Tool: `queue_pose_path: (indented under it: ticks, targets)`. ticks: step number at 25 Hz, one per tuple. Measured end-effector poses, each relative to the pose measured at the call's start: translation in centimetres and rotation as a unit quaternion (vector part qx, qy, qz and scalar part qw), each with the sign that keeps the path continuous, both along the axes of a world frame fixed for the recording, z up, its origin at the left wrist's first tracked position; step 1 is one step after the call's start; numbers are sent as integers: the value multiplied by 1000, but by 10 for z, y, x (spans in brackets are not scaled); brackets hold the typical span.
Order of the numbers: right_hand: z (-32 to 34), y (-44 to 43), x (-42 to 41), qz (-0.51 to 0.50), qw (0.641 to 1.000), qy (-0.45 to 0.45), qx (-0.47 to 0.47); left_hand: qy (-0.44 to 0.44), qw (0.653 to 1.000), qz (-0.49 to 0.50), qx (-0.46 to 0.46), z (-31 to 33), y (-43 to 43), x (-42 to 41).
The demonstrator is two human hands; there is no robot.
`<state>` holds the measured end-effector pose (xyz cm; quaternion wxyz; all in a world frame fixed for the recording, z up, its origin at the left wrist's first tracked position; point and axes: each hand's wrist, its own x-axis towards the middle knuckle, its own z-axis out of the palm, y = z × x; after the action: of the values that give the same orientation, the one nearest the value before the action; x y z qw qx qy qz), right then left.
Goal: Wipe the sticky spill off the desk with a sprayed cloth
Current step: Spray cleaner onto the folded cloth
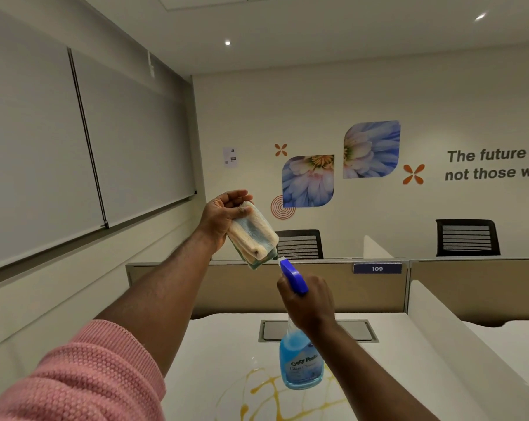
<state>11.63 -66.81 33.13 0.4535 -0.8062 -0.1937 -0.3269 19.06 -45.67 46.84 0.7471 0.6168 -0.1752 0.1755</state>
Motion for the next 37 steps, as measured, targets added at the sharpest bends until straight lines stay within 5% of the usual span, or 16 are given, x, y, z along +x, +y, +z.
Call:
queue_pose_path:
  ticks: [13,20,37]
  targets:
    - [-8,25,-6,43,997,-57,-1,25,999,28,1,-36,5,5]
    - [-33,37,2,41,999,34,-8,66,996,56,11,-85,28,-11]
    - [-128,126,-20,152,983,101,-30,155,963,218,-24,-187,136,-114]
